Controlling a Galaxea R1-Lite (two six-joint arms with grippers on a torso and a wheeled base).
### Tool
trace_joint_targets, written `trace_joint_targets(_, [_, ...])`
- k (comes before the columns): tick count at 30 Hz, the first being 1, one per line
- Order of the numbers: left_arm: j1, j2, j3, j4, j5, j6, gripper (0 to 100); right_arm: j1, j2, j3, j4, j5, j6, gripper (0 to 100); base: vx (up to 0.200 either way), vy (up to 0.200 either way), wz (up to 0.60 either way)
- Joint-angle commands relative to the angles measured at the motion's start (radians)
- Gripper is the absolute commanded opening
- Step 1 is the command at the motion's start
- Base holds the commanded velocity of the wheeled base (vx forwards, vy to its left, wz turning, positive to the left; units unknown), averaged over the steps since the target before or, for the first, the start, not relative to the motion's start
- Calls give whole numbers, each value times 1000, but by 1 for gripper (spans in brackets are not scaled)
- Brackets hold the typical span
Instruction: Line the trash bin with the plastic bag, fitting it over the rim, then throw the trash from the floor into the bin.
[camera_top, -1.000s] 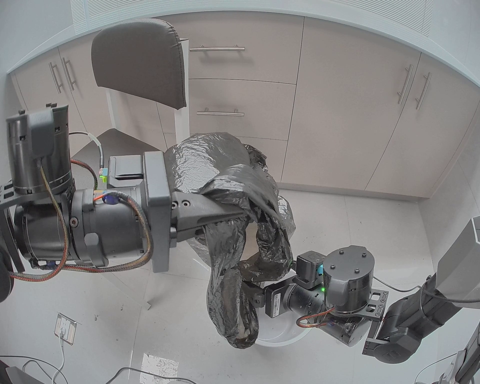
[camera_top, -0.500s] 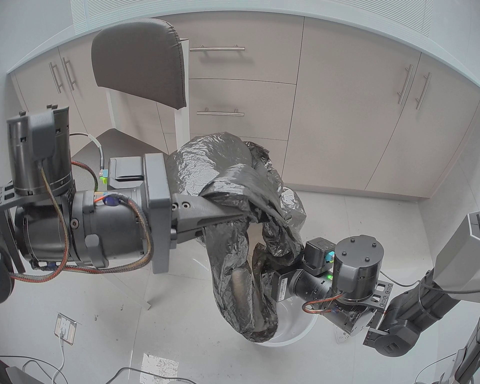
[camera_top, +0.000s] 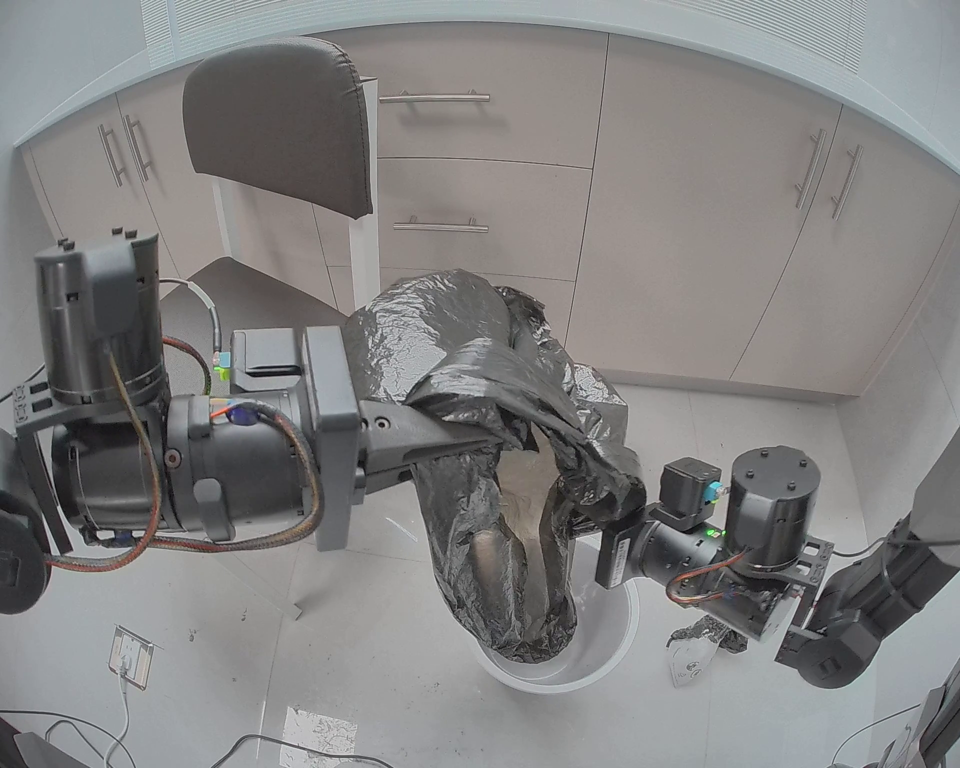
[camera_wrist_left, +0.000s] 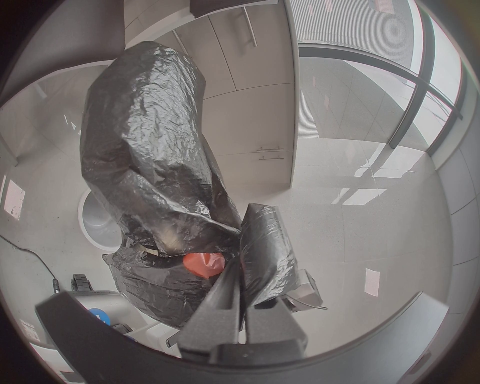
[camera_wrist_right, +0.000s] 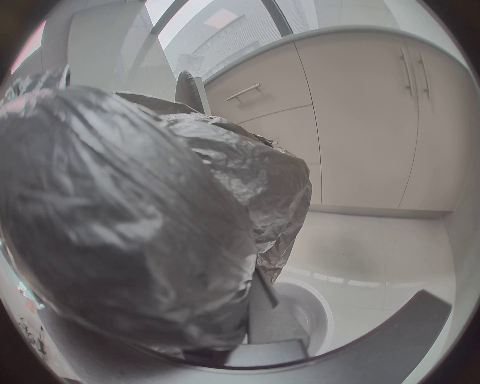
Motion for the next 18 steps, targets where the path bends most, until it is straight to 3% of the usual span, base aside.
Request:
trace_joint_targets(1, [12,129,40,-75,-4,1,0,-151,-207,34,154,170,30,0,0,0,0])
trace_joint_targets(4, [6,200,68,-144,-12,1,0,-211,-320,-12,300,321,158,0,0,0,0])
trace_joint_targets(5, [6,200,68,-144,-12,1,0,-211,-320,-12,300,321,158,0,0,0,0])
trace_joint_targets(6, [1,242,91,-196,-39,1,0,-225,-392,-41,395,449,291,0,0,0,0])
trace_joint_targets(9, [0,284,125,-260,-108,-5,0,-231,-431,-47,441,598,414,0,0,0,0])
trace_joint_targets(13, [-5,319,143,-285,-170,-8,0,-216,-418,-53,450,642,457,0,0,0,0])
trace_joint_targets(18, [-19,361,157,-285,-174,-10,0,-177,-388,-56,451,667,532,0,0,0,0])
